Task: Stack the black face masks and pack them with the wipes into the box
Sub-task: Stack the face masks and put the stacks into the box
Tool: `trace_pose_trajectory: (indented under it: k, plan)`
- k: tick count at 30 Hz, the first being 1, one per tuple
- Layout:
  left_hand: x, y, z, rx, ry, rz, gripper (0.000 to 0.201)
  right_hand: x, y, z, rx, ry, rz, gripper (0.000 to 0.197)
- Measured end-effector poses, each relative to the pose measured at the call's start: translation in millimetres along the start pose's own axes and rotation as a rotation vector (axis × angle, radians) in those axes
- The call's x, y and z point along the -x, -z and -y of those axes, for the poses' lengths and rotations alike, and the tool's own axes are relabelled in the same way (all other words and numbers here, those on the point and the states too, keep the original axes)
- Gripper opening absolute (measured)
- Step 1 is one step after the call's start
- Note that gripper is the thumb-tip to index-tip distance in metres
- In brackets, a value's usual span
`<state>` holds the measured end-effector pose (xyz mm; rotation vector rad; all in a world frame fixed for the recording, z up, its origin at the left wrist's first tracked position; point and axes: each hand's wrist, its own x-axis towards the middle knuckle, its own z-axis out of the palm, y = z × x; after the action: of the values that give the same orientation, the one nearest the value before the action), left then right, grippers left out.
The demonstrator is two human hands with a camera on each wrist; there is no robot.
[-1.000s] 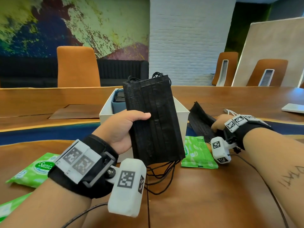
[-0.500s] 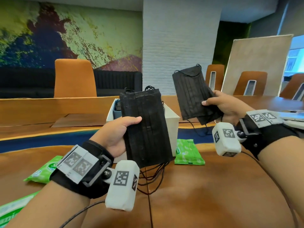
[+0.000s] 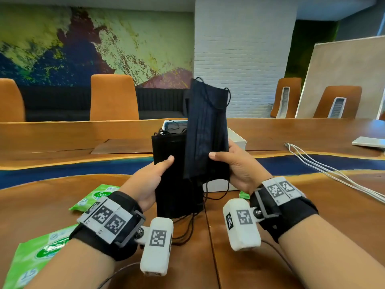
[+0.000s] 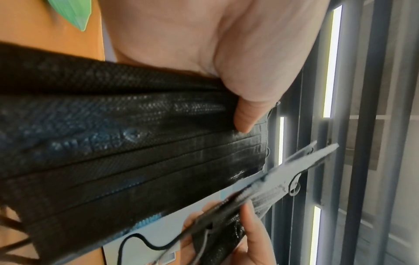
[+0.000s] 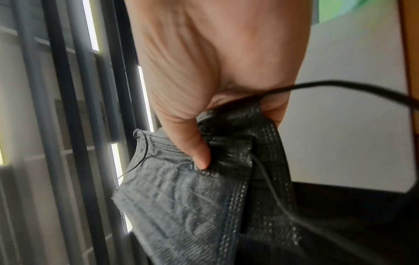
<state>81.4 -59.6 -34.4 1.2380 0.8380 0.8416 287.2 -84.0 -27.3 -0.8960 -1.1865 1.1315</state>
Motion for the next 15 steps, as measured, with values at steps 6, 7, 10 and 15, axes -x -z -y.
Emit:
trace_pose_trajectory:
  k: [6, 7, 10, 15]
  plan:
    - [-8.4, -0.9, 8.4, -0.151, -0.03, 0.077, 0.057, -1.5, -1.3, -13.3, 0.206, -0.061, -0.041, 0.044]
    - [-9.0, -0.2, 9.7, -0.155, -0.044, 0.082, 0.062, -1.3, -1.0, -13.7, 0.224, -0.061, -0.033, 0.044]
    - [-8.5, 3.8, 12.5, -0.164, -0.113, 0.131, 0.085, 0.3, -0.6, -15.9, 0.245, -0.049, -0.023, 0.042]
    - [-8.6, 4.0, 11.1, -0.13, -0.17, 0.061, 0.069, 1.8, -4.4, -22.6, 0.291, -0.034, 0.017, 0.038]
